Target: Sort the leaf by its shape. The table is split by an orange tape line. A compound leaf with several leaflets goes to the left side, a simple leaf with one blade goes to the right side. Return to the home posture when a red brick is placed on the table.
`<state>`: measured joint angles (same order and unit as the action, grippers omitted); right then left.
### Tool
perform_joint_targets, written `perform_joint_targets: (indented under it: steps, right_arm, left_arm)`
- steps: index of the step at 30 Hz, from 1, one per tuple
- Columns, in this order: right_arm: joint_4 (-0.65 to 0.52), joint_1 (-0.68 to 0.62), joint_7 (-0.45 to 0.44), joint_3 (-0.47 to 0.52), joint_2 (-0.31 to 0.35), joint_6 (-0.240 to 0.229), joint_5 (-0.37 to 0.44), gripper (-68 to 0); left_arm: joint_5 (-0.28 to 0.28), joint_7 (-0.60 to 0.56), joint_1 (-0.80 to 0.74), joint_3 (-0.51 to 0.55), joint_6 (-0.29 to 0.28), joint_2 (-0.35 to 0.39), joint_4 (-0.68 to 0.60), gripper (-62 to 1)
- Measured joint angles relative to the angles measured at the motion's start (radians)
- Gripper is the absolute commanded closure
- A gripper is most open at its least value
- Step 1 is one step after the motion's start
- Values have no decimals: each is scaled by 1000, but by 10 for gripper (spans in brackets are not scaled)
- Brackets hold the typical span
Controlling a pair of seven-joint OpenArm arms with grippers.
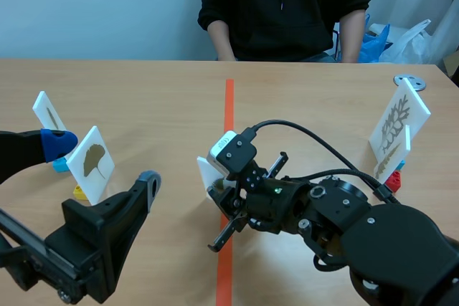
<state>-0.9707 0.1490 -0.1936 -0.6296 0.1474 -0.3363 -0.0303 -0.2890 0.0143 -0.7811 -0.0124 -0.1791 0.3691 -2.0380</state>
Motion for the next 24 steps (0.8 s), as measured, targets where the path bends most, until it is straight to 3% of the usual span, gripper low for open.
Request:
perform_joint_targets:
  steps: [3,10,19,24]
  right_arm:
    - [0,0,0,0,0,0,0,-20]
    - [-47,-22,4,18,13,0,0,-20]
    - [-391,-175,32,129,79,-1,24,-20]
    - [-557,-268,74,208,135,-3,114,-20]
  left_arm:
    - [0,0,0,0,0,0,0,-623]
    - [0,0,0,0,0,0,0,-623]
    - [0,0,0,0,0,0,0,-623]
    - [0,0,0,0,0,0,0,-623]
